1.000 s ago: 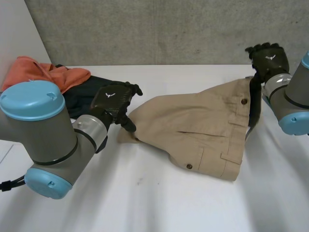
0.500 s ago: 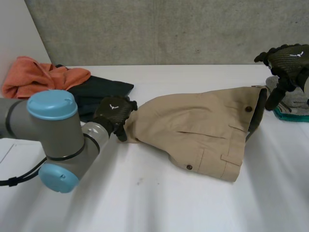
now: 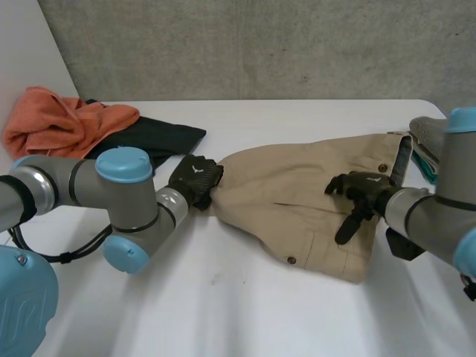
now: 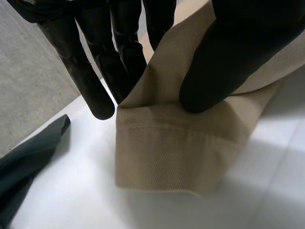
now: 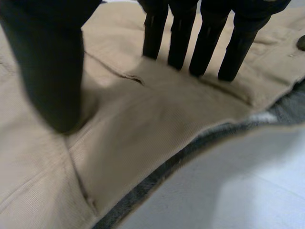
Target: Fold the laundry.
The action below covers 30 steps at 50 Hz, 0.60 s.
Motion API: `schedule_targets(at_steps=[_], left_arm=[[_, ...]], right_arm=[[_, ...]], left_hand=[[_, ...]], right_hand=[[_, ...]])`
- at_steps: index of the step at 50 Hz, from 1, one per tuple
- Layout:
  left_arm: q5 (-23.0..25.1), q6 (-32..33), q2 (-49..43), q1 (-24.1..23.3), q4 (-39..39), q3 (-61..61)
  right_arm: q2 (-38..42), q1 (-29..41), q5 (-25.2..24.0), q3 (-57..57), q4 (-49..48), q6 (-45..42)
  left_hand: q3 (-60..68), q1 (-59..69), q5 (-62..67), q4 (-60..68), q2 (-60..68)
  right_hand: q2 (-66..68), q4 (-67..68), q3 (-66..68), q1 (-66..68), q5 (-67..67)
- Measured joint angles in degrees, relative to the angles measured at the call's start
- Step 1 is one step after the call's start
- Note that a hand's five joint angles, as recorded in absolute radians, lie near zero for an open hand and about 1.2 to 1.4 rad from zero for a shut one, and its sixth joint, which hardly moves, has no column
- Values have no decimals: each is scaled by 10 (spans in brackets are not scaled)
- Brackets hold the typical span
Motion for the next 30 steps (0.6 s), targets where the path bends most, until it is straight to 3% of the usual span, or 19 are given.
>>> schedule_targets(at_steps=[1, 5, 11, 20, 30], left_arm=[[-1, -1, 2, -1, 3, 2], [-9, -2, 27, -2, 11, 0], [-32, -6, 115, -3, 16, -20], [-53, -7, 352, 1, 8, -65], [-53, -8, 520, 0, -64, -68]], right_arm=[[14, 8, 5, -9, -2, -2], [26, 23, 11, -29, -8, -4], [-25, 29, 13, -59, -30, -16], [-218, 22, 13, -132, -23, -93], [-286, -2, 14, -219, 26, -156]], left_hand=[[12, 0, 3, 14, 13], [14, 0, 3, 14, 14], [16, 0, 3, 14, 14], [17, 0, 3, 17, 15], [17, 0, 3, 17, 15]], right_hand=[[141, 136, 137, 134, 130], [406, 398, 399, 368, 388], [416, 429, 423, 373, 406], [416, 430, 423, 373, 411], [416, 431, 424, 373, 411]])
